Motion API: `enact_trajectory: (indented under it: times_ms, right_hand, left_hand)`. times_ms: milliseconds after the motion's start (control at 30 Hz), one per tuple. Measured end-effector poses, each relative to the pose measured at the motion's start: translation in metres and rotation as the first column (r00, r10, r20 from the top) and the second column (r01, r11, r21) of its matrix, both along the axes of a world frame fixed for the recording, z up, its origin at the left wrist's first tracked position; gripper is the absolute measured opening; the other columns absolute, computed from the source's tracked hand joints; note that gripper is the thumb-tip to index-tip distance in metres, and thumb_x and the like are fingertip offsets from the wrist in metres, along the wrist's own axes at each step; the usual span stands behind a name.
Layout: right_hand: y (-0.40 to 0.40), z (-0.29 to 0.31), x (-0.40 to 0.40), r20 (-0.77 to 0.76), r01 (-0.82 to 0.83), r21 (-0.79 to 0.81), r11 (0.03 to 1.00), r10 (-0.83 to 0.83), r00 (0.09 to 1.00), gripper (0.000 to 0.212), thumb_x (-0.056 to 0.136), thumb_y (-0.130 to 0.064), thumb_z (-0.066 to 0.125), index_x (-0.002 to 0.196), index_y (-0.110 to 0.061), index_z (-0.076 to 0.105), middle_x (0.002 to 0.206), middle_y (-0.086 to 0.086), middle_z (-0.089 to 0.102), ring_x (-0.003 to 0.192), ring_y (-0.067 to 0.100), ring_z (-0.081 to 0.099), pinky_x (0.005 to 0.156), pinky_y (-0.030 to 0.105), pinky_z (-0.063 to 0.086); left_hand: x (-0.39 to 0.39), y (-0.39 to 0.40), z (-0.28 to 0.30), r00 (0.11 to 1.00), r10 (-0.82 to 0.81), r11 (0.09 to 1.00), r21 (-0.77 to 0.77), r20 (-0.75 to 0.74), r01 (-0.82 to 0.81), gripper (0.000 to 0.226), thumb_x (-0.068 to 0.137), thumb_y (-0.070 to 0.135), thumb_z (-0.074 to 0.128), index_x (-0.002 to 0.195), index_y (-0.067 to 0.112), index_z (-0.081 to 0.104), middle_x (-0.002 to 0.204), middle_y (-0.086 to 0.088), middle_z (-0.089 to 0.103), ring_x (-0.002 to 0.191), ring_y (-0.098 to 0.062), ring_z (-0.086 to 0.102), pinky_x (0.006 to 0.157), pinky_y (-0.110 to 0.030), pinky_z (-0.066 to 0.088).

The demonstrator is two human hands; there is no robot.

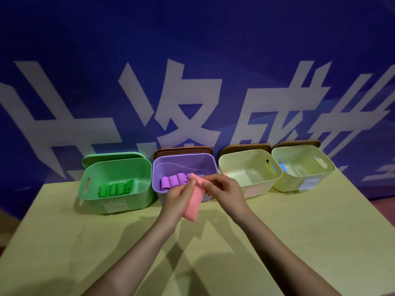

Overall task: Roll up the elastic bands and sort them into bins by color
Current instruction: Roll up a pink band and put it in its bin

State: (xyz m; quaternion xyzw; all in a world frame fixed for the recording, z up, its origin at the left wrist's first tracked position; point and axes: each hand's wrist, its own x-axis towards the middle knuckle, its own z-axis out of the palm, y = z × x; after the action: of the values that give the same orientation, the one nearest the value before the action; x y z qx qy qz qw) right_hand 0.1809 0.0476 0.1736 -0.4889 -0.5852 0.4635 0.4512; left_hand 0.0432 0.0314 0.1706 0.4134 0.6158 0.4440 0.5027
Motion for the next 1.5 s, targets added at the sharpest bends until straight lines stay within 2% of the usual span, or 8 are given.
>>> enact_trajectory:
  times_ms: [133,300,500,700,833,1033,1300,1500]
  right_hand:
    - [-0.002,-0.006,-0.017,0.055,-0.025,0.047,0.999,0.023,0.998,0.013,0.087,-0.014,0.068,0.098,-0.016,0.075,0.092,-0.006,0.073,0.085,0.004,0.066,0.077,0.016,0.047]
    - [-0.009,-0.008,-0.043,0.035,-0.005,0.124,0.992,0.0,0.999,0.012,0.084,-0.017,0.072,0.096,-0.019,0.075,0.093,-0.003,0.072,0.088,0.007,0.065,0.079,0.017,0.049]
    - [-0.013,-0.006,-0.053,-0.044,-0.035,0.031,0.999,0.036,0.998,0.022,0.094,-0.013,0.059,0.097,-0.031,0.071,0.091,-0.019,0.071,0.086,-0.003,0.063,0.08,0.015,0.048]
    - [-0.013,-0.007,-0.059,-0.002,-0.037,-0.058,0.998,0.037,0.999,0.024,0.092,-0.007,0.059,0.083,-0.025,0.071,0.079,-0.006,0.069,0.077,0.009,0.061,0.075,0.03,0.05]
    - [-0.016,-0.009,-0.061,-0.09,-0.03,-0.07,0.997,0.024,0.996,0.016,0.089,-0.006,0.063,0.084,-0.018,0.072,0.081,-0.003,0.071,0.078,0.007,0.063,0.078,0.025,0.048]
    - [-0.018,-0.015,-0.049,-0.225,0.047,-0.133,0.99,-0.077,0.971,0.006,0.087,-0.008,0.068,0.09,-0.002,0.068,0.087,0.005,0.07,0.083,0.011,0.066,0.076,0.026,0.051]
    - [-0.018,-0.012,-0.002,-0.155,0.143,0.003,0.99,-0.14,0.978,0.005,0.086,-0.009,0.069,0.09,-0.007,0.072,0.083,0.002,0.069,0.078,0.007,0.063,0.068,0.018,0.047]
    - [-0.02,-0.014,0.052,-0.104,0.138,0.073,0.988,-0.13,0.986,0.013,0.091,-0.012,0.064,0.095,-0.019,0.075,0.089,-0.003,0.072,0.087,0.012,0.066,0.08,0.023,0.051]
  left_hand:
    - [-0.009,-0.004,0.001,0.983,0.106,0.994,-0.011,0.152,-0.105,0.023,0.096,0.02,0.051,0.082,0.021,0.07,0.097,-0.008,0.068,0.085,-0.02,0.059,0.075,-0.031,0.044]
    - [-0.028,-0.01,0.008,0.951,0.123,0.99,0.037,0.284,-0.139,0.022,0.095,0.025,0.055,0.101,0.012,0.071,0.098,-0.004,0.07,0.081,-0.013,0.062,0.061,-0.024,0.044]
    - [-0.045,-0.011,0.0,0.989,0.056,0.997,0.038,0.134,-0.062,0.027,0.097,0.029,0.051,0.099,0.013,0.072,0.093,-0.004,0.071,0.078,-0.015,0.062,0.068,-0.027,0.045]
    - [-0.06,-0.01,-0.007,0.979,-0.134,0.983,0.106,-0.152,0.151,0.024,0.099,0.016,0.047,0.103,-0.002,0.063,0.088,-0.008,0.061,0.078,-0.018,0.052,0.066,-0.028,0.039]
    - [-0.06,-0.013,-0.009,0.994,-0.102,0.988,0.108,-0.047,0.106,0.019,0.097,0.019,0.052,0.093,0.007,0.066,0.079,0.001,0.062,0.071,-0.01,0.053,0.061,-0.019,0.041]
    - [-0.035,-0.015,-0.012,0.98,0.002,0.995,0.098,0.2,-0.022,0.018,0.095,0.021,0.056,0.087,0.011,0.069,0.082,-0.003,0.066,0.079,-0.014,0.057,0.073,-0.031,0.044]
    - [0.017,-0.005,-0.011,0.984,-0.108,0.986,0.142,0.143,0.087,0.021,0.101,0.014,0.042,0.094,0.019,0.061,0.088,-0.002,0.064,0.077,-0.009,0.06,0.073,-0.029,0.048]
    - [0.065,0.003,-0.007,0.984,-0.127,0.983,0.151,0.121,0.108,0.02,0.1,0.019,0.044,0.089,0.023,0.06,0.087,-0.001,0.062,0.083,-0.015,0.058,0.075,-0.035,0.048]
